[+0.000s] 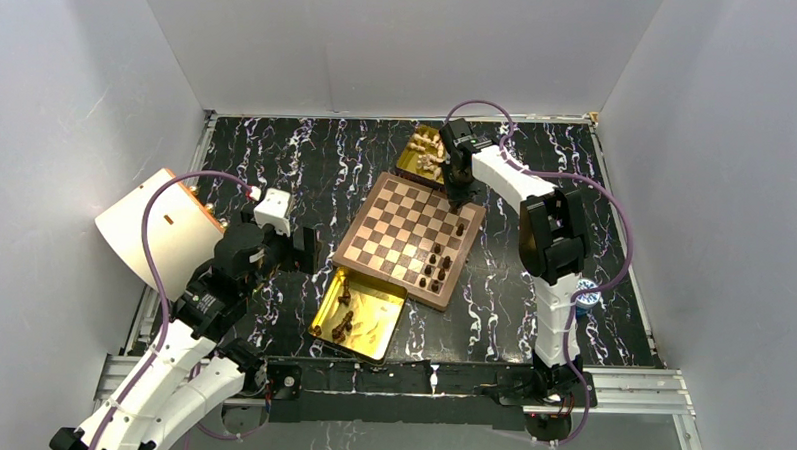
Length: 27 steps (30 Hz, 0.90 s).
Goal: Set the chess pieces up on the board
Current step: Place the chess piece on the chessboard.
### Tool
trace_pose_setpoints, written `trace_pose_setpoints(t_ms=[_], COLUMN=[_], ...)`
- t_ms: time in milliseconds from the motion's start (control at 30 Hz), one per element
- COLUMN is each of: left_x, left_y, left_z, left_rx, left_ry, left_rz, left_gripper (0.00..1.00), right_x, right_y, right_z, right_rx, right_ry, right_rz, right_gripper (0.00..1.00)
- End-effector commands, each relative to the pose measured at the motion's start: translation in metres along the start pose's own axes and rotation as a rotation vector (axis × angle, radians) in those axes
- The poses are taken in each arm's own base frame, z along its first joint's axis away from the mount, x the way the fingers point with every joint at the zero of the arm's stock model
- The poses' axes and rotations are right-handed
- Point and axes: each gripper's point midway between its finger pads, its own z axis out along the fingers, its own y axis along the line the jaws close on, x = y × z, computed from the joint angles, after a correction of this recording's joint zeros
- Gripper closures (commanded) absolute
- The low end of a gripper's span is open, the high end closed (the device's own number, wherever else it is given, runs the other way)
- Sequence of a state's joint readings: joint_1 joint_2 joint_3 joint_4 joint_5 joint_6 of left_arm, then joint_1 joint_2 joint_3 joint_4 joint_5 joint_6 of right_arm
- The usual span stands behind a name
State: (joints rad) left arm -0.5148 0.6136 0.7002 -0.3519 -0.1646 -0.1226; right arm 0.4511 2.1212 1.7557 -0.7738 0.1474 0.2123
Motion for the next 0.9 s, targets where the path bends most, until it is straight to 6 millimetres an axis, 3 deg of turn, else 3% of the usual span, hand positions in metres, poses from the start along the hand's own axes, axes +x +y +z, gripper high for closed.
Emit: trace_pose_setpoints(t_ms=[0, 500, 867], left_x=[-0.0042, -0.0031, -0.0021], left_y=[0.0018, 0.0016, 0.0017], left_z=[0.0006, 0.001, 0.0015], left_rx=[-0.01, -0.009, -0.009], left_ry=[-0.022, -0.017, -0.014], left_rz=[-0.001, 0.0, 0.0], left_gripper=[0.07, 0.07, 0.07], right_x=[-0.0074, -0.0086, -0.0131], right_y=[-0.0085, -0.0081, -0.004], right_z=[-0.0063, -0.0073, -0.0133], right_rx=[0.024, 0.017, -0.009], right_ry=[-0.041, -0.046, -0.059], right_rz=[0.025, 0.025, 0.018], right_gripper=[0.85, 0.67, 0.61])
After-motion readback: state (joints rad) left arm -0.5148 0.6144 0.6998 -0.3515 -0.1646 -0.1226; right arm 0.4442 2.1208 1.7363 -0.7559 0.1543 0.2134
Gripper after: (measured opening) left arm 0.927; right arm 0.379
